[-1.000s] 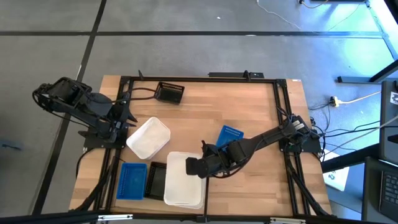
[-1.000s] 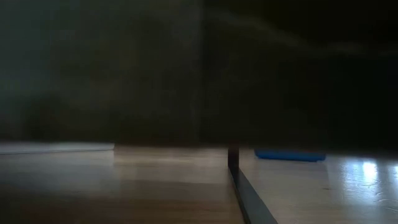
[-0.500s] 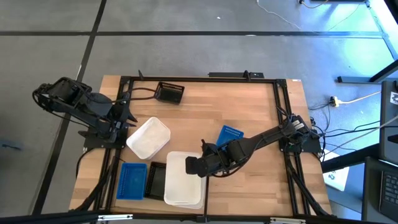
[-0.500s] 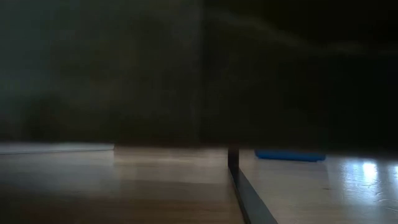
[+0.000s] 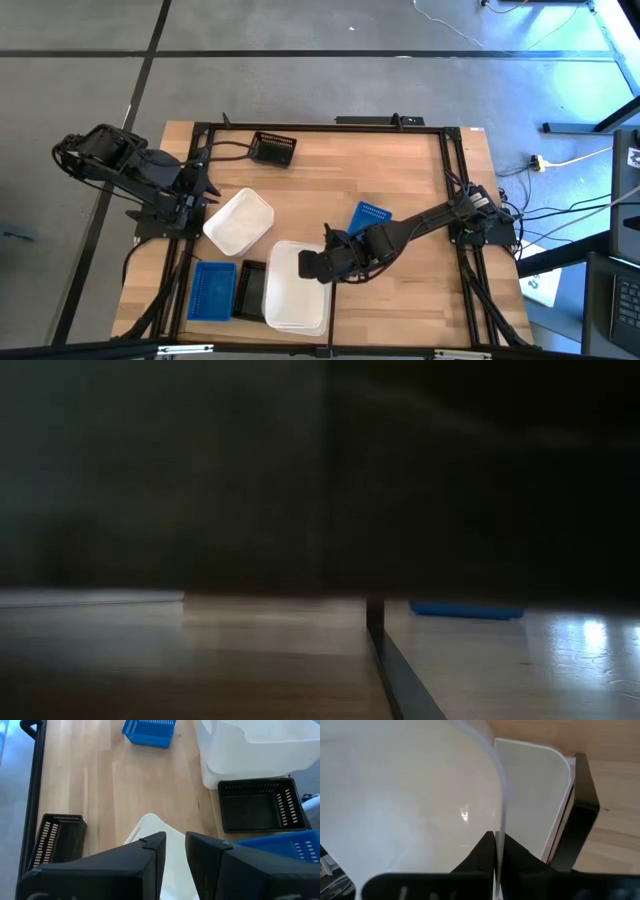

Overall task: Stack baskets on shelf by color
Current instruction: Stack the bottom white bin on top of the white bin on the shelf

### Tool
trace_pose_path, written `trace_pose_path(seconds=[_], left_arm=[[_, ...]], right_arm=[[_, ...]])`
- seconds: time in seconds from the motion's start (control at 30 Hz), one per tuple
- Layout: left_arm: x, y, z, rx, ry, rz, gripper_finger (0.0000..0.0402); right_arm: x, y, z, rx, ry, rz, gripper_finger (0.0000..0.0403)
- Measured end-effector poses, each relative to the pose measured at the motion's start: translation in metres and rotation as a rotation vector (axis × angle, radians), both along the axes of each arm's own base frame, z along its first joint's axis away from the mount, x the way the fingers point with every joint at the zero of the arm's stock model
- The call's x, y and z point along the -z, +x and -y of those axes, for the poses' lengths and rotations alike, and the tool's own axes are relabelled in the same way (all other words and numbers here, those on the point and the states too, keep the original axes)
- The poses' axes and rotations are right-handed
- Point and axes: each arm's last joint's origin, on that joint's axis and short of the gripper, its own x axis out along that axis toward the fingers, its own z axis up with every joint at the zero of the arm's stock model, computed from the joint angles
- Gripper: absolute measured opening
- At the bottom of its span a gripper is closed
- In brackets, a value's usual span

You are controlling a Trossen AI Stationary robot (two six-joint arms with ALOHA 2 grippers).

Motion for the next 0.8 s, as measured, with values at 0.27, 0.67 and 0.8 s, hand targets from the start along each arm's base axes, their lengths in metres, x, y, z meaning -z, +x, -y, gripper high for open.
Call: trace_pose_path(seconds=[0.27,0.67,0.8], left_arm=[[0.0014,-0.0013,-0.0005,0.000,0.007,-0.020,0.0066],[0.0014,-0.0013,-0.0005,0.000,0.007,-0.020,0.0066],[0.0014,-0.0014,-0.0005,0.000,0.007,-0.020,0.0066]], right_arm=[[-0.0002,0.0005,0.0004,-0.006,-0.005,0.006,0.0022],[-0.0003,0.0023,0.0043,0.044,0.020,-0.001,0.0059],[-0.0003,0.0024,0.0045,0.068,0.037,-0.006,0.0060]])
